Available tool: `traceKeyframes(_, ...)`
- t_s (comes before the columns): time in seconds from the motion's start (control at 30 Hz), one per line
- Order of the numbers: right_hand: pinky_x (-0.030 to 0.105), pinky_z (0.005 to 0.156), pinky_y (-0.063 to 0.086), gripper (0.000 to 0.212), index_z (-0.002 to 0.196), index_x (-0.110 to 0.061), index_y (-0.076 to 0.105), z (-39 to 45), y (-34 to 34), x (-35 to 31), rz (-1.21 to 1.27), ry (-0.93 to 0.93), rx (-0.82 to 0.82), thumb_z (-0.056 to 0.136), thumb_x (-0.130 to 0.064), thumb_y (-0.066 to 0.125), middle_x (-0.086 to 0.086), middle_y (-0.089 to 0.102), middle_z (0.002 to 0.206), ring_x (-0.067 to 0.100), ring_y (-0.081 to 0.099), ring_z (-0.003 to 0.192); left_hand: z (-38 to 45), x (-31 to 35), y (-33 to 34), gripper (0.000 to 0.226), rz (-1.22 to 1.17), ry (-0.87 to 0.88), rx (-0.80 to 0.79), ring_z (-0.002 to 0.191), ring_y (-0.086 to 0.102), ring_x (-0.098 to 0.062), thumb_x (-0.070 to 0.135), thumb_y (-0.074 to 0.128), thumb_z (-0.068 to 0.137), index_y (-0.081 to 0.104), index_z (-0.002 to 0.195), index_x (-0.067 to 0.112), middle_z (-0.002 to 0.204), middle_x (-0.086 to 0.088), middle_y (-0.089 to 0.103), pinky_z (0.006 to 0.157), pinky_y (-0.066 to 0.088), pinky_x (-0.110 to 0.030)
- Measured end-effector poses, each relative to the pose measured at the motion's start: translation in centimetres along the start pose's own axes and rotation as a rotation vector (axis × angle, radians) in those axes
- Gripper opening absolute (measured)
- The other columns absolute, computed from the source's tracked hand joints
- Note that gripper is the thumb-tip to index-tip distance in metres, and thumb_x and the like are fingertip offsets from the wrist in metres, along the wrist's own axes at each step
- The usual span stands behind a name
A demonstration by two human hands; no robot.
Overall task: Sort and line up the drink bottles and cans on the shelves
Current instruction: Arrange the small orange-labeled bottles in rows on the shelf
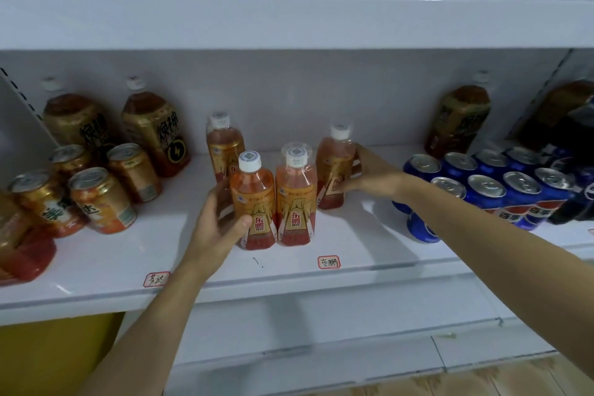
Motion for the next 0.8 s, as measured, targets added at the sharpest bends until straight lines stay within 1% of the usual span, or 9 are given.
traceKeyframes(0.1,0.026,0.087,0.054,0.081,0.138,-0.021,0.045,-0.2,0.3,0.5,-0.038,0.016,-0.039,0.072,-0.019,0.092,-0.003,0.065,0.117,0.013,0.064,0.106,0.2,-0.9,0.1,0.092,0.098,-0.087,-0.044,0.123,0.063,-0.015,0.047,0.086,0.064,0.044,0.144,0.030,0.133,0.007,0.065,0.103,0.054,-0.041)
traceKeyframes(0.2,0.015,0.085,0.050,0.076,0.131,-0.024,0.040,-0.3,1.7,0.2,0.011,0.049,-0.074,0.076,-0.008,0.088,-0.014,0.062,0.109,0.001,0.061,0.098,0.2,-1.7,0.6,0.088,0.214,-0.143,-0.103,0.117,0.067,-0.012,0.041,0.094,0.061,0.048,0.136,0.036,0.125,0.013,0.070,0.102,0.055,-0.046)
traceKeyframes(0.33,0.035,0.104,0.048,0.079,0.136,-0.023,0.042,-0.6,2.2,-0.3,0.043,0.057,-0.035,0.074,-0.009,0.089,-0.011,0.063,0.113,0.016,0.060,0.113,0.3,-1.7,0.7,0.077,0.348,-0.169,-0.136,0.105,0.070,-0.002,0.033,0.096,0.065,0.051,0.127,0.039,0.114,0.022,0.072,0.097,0.058,-0.042)
traceKeyframes(0.43,0.043,0.110,0.048,0.078,0.138,-0.018,0.048,-1.3,1.7,0.0,0.010,0.063,-0.088,0.073,-0.013,0.091,-0.003,0.068,0.123,0.019,0.064,0.117,0.3,-1.2,0.7,0.065,0.469,-0.133,-0.171,0.097,0.070,0.003,0.031,0.096,0.066,0.056,0.117,0.040,0.106,0.028,0.072,0.091,0.060,-0.037)
traceKeyframes(0.53,0.047,0.109,0.049,0.075,0.139,-0.017,0.049,-2.6,1.5,0.7,0.016,0.040,-0.127,0.075,-0.009,0.088,0.001,0.069,0.125,0.021,0.066,0.117,0.5,-1.1,0.6,0.059,0.564,-0.056,-0.161,0.092,0.071,-0.003,0.045,0.093,0.063,0.063,0.113,0.038,0.102,0.019,0.073,0.082,0.062,-0.037)
traceKeyframes(0.6,0.041,0.107,0.051,0.070,0.138,-0.020,0.048,-3.4,1.6,1.0,0.021,0.038,-0.155,0.079,-0.008,0.085,-0.003,0.069,0.123,0.016,0.066,0.115,0.7,-1.5,0.3,0.065,0.694,-0.022,-0.151,0.096,0.067,-0.008,0.061,0.087,0.061,0.060,0.117,0.042,0.109,0.016,0.066,0.084,0.061,-0.038)
traceKeyframes(0.67,0.024,0.096,0.054,0.065,0.135,-0.023,0.048,-4.1,1.7,1.0,0.018,0.027,-0.192,0.082,-0.009,0.083,-0.010,0.067,0.118,0.004,0.064,0.107,1.1,-2.1,0.0,0.076,0.809,-0.035,-0.195,0.104,0.061,-0.013,0.076,0.079,0.060,0.055,0.126,0.046,0.119,0.013,0.060,0.090,0.058,-0.041)
traceKeyframes(0.73,0.010,0.079,0.053,0.063,0.134,-0.025,0.048,-4.6,1.7,0.7,0.012,0.009,-0.216,0.083,-0.008,0.082,-0.015,0.066,0.114,-0.003,0.063,0.099,1.6,-2.4,-0.3,0.080,0.845,-0.053,-0.278,0.109,0.059,-0.013,0.081,0.074,0.061,0.053,0.132,0.050,0.126,0.013,0.057,0.094,0.056,-0.041)
traceKeyframes(0.8,0.007,0.075,0.052,0.063,0.134,-0.024,0.049,-4.8,1.7,0.6,0.012,-0.002,-0.211,0.083,-0.008,0.083,-0.016,0.066,0.113,-0.003,0.064,0.097,1.9,-2.3,-0.5,0.080,0.823,-0.062,-0.337,0.110,0.059,-0.012,0.081,0.076,0.061,0.051,0.132,0.053,0.129,0.014,0.056,0.096,0.056,-0.040)
Point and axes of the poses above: each hand's wrist, its own z-axis towards the middle knuckle, its own y-axis out of the palm, x = y × z, the point moved 5 cm from there along z, towards the middle knuckle
